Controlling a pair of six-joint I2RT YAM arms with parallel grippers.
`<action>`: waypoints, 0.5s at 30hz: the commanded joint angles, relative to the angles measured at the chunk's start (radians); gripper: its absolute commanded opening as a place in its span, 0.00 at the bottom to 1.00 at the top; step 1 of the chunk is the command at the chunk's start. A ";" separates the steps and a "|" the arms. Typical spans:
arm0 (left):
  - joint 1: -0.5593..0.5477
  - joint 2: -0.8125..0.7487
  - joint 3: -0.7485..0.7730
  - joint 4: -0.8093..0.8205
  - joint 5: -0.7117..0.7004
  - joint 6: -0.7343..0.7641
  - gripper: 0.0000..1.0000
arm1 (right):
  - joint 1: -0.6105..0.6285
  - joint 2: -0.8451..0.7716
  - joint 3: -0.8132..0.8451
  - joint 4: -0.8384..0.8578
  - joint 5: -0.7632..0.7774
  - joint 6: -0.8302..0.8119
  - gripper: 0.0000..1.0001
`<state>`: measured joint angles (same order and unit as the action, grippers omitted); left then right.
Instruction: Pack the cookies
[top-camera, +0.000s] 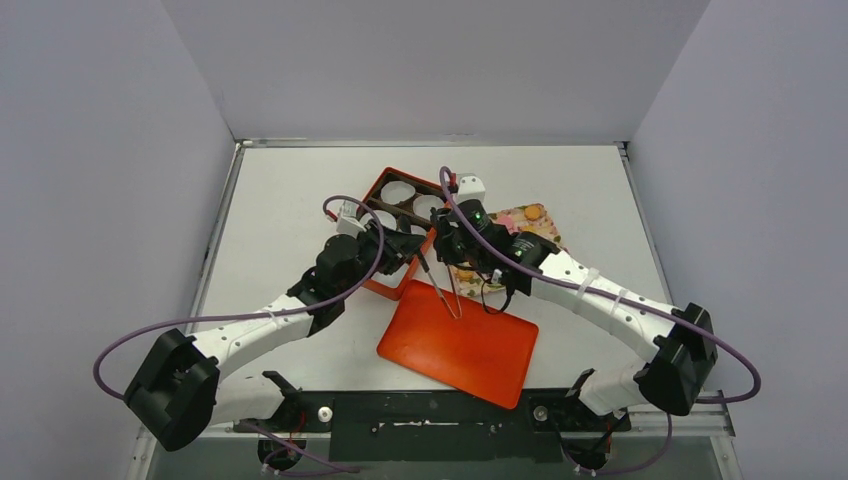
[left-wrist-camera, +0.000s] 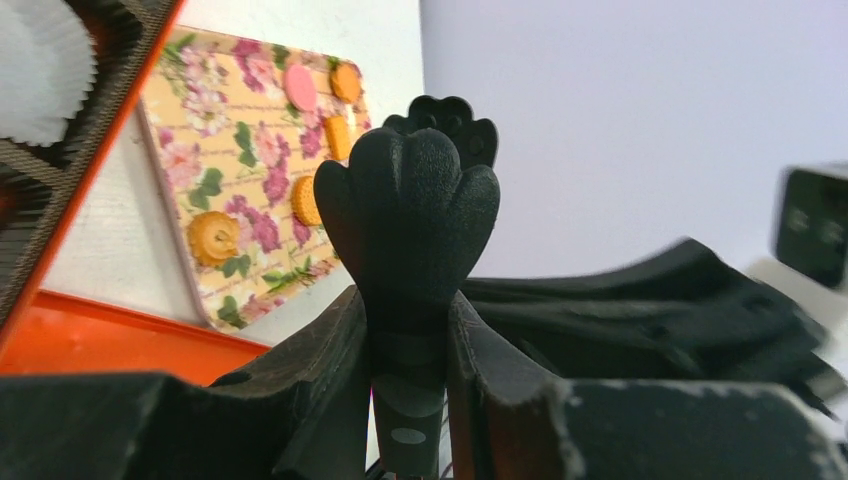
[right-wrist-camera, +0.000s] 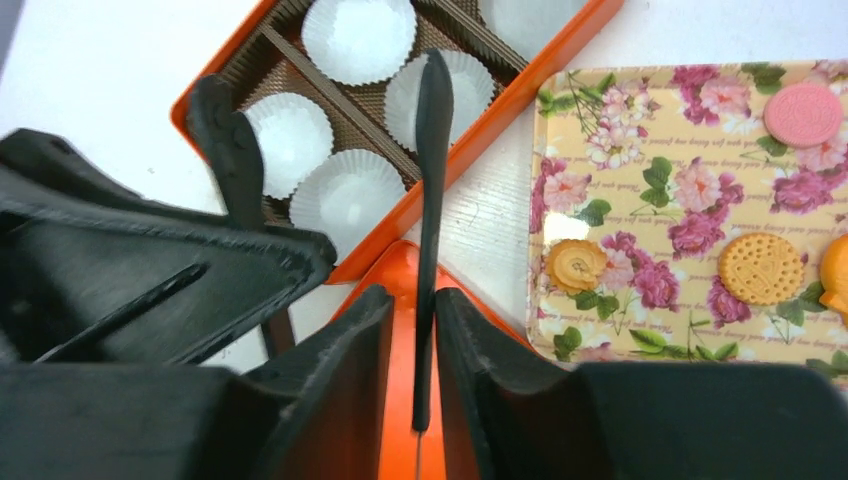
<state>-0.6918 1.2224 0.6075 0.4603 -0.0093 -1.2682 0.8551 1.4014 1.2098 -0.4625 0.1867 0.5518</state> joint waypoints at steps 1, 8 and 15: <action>0.008 -0.031 0.059 -0.117 -0.088 -0.043 0.00 | 0.032 -0.097 0.007 0.068 0.050 -0.034 0.31; 0.022 -0.028 0.053 -0.151 -0.095 -0.127 0.00 | 0.062 -0.133 0.007 0.039 0.038 -0.072 0.61; 0.038 -0.015 0.085 -0.200 -0.079 -0.208 0.00 | 0.126 -0.137 -0.008 -0.020 0.059 -0.073 0.80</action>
<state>-0.6647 1.2118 0.6239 0.2676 -0.0822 -1.4075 0.9466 1.2858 1.2095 -0.4606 0.2165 0.4877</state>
